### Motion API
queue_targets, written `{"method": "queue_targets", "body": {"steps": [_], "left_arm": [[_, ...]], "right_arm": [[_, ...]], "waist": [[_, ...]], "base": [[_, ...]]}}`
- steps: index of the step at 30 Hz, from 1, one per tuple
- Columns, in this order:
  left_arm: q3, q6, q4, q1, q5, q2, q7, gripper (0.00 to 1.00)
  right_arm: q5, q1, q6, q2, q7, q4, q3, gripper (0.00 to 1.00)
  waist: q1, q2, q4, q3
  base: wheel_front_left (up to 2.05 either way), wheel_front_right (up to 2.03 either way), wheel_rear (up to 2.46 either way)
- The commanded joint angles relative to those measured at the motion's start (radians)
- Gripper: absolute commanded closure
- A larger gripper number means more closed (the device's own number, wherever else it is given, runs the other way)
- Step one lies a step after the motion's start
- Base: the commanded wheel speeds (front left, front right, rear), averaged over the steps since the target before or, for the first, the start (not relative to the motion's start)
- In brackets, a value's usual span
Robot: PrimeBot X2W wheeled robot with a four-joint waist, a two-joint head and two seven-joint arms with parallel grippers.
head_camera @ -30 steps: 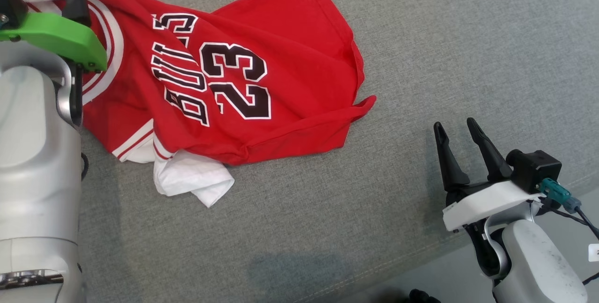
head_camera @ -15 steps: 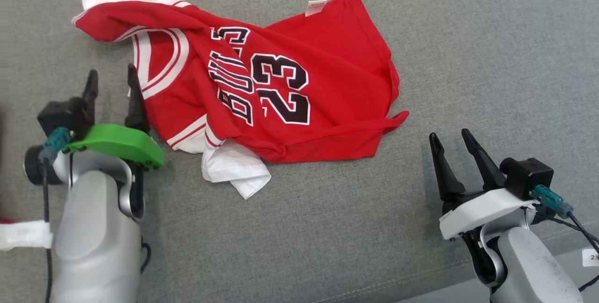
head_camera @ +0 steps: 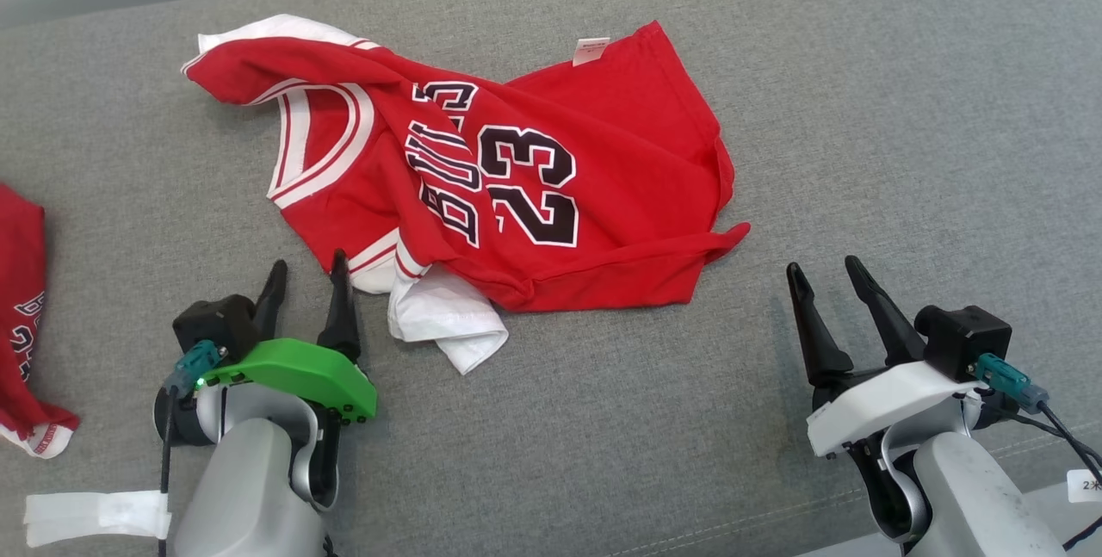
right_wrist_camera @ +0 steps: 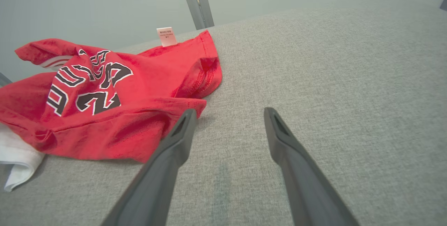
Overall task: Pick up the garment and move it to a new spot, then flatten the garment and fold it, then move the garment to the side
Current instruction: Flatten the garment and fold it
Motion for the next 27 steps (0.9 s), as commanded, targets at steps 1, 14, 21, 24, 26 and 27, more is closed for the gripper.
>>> {"method": "queue_targets", "body": {"steps": [1,14,21,24,26,27], "left_arm": [[-0.014,0.012,0.005,0.011,-0.012,0.004,0.001,0.00],[-0.137,0.032,0.020,0.032,-0.131,0.002,0.001,0.00],[-0.173,0.057,-0.057,0.044,-0.142,0.003,0.001,1.00],[-0.149,0.073,-0.081,0.061,-0.112,0.004,0.001,1.00],[-0.125,0.078,-0.101,0.073,-0.083,0.003,0.001,1.00],[-0.107,0.080,-0.113,0.083,-0.077,0.003,0.001,1.00]], "right_arm": [[0.005,0.007,-0.001,0.000,-0.003,0.001,-0.002,0.00],[0.005,0.002,-0.001,0.002,-0.003,0.006,-0.003,0.00],[0.002,0.010,-0.001,0.008,-0.003,0.011,-0.009,0.00],[-0.004,0.017,-0.001,0.011,-0.003,0.012,-0.014,0.00],[-0.004,0.023,-0.001,0.013,-0.003,0.014,-0.018,0.00],[-0.002,0.027,-0.001,0.013,-0.003,0.015,-0.021,0.00]], "waist": [[0.0001,-0.0001,-0.005,-0.001],[0.0001,-0.0001,-0.022,-0.013],[0.0001,-0.0001,-0.013,-0.028],[0.0001,-0.0001,-0.003,-0.042],[0.0001,-0.0001,0.007,-0.055],[0.0001,-0.0001,0.015,-0.063]], "base": [[0.00,0.00,0.00],[0.00,0.00,0.00],[0.00,0.00,0.00],[0.00,0.00,0.00],[0.00,0.00,0.00],[0.00,0.00,0.00]]}}
